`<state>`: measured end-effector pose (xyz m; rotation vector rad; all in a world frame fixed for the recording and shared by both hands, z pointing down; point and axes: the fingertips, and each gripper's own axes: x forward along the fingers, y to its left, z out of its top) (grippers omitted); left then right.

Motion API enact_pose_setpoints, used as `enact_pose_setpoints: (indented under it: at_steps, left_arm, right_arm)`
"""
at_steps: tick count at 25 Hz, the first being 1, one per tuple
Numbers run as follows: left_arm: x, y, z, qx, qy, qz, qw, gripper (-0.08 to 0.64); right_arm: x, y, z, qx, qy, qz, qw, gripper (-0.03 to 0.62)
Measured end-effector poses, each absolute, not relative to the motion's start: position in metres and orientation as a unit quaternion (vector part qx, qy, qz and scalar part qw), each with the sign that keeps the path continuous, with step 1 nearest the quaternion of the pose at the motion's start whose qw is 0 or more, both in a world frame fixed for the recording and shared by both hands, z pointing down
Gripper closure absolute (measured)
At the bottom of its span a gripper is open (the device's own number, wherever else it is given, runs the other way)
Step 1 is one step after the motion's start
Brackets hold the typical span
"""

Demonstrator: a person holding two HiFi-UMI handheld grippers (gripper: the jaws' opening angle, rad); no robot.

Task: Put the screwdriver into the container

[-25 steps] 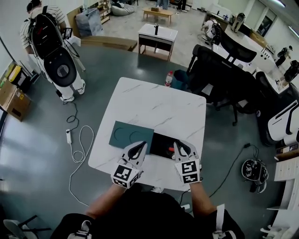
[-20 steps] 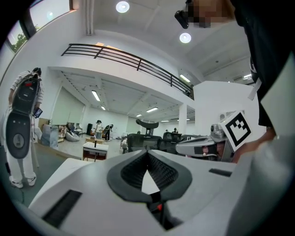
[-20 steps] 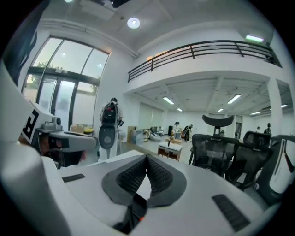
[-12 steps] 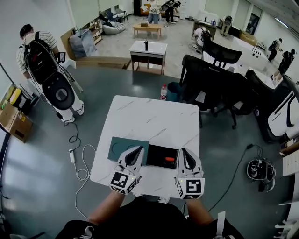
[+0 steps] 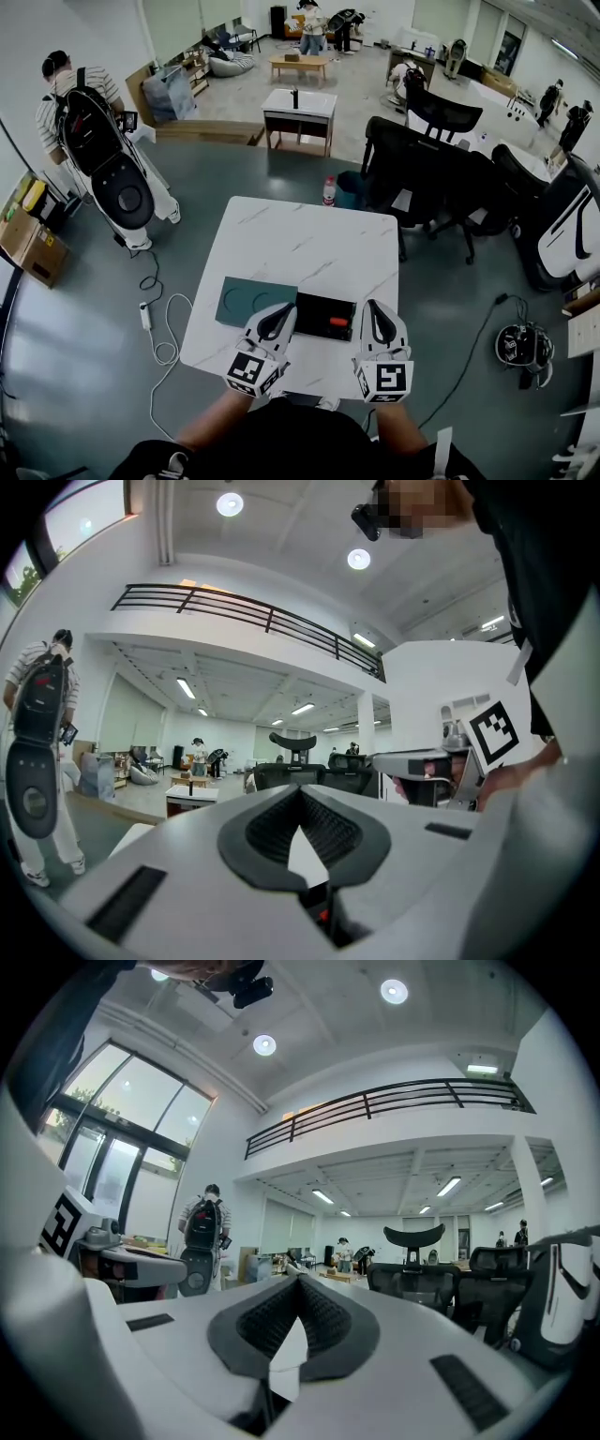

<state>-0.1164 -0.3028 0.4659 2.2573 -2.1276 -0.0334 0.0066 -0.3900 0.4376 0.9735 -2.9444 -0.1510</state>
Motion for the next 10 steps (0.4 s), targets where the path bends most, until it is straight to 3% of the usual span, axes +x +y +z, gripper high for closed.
enact_pose_setpoints:
  at_steps: [10]
  left_arm:
    - [-0.107, -0.307, 0.449, 0.736, -0.677, -0.012, 0.0, 0.554]
  right_arm:
    - [0.018, -0.385, 0.429, 0.317, -0.947, -0.054, 0.015, 0.571]
